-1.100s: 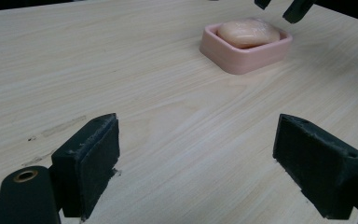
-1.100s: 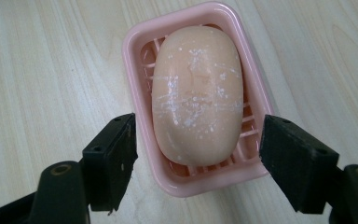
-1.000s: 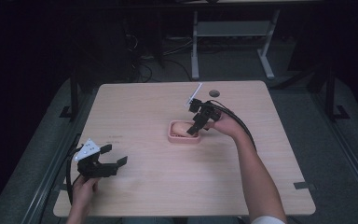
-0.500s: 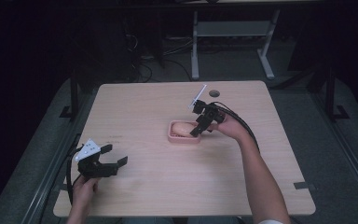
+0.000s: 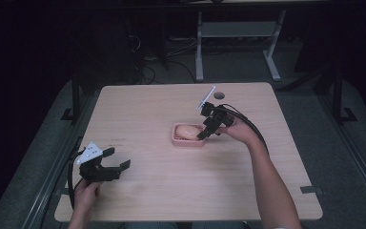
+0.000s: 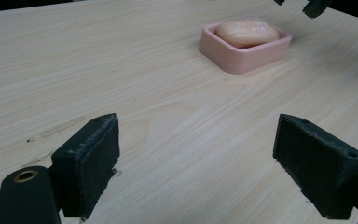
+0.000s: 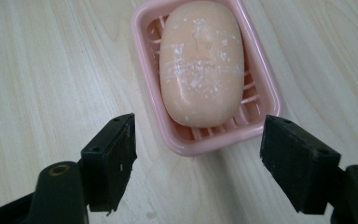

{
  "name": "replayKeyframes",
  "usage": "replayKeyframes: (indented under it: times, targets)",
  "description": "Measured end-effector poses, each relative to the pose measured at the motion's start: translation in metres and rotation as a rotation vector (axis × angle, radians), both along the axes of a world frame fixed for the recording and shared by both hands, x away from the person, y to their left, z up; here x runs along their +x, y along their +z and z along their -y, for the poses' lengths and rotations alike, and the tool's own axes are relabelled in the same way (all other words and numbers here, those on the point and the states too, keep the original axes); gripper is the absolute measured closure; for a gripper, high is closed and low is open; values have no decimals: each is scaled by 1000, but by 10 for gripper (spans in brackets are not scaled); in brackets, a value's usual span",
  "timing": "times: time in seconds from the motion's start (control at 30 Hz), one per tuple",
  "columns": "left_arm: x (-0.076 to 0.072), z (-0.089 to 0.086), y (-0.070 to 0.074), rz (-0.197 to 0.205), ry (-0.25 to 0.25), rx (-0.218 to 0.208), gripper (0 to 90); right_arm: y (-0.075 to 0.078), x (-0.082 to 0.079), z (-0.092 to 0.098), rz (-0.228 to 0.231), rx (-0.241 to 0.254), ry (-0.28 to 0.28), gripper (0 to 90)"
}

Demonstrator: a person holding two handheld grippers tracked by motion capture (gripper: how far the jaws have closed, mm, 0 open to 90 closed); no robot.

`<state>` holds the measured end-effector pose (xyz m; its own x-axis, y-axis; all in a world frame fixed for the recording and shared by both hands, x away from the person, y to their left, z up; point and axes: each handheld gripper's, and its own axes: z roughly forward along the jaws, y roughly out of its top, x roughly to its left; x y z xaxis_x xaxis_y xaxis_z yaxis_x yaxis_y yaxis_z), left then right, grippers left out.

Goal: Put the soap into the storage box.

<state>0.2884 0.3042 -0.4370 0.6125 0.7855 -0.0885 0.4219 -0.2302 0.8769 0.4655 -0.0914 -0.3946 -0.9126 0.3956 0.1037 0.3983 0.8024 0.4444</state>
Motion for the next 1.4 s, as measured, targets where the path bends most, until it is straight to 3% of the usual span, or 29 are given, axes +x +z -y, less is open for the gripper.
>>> replayKeyframes:
  times: [0.33, 0.47, 1.2, 1.4]
  targets:
    - [0, 1, 0, 1, -1, -1, 143, -4, -5, 15, -17, 0, -26, 261]
    - [0, 1, 0, 1, -1, -2, 143, -4, -9, 19, 0, 5, -32, 260]
    - [0, 2, 0, -1, 0, 2, 142, -11, -27, 49, 4, 34, -74, 254]
    - [0, 2, 0, -1, 1, 2, 143, -18, -31, 59, -25, 39, -96, 253]
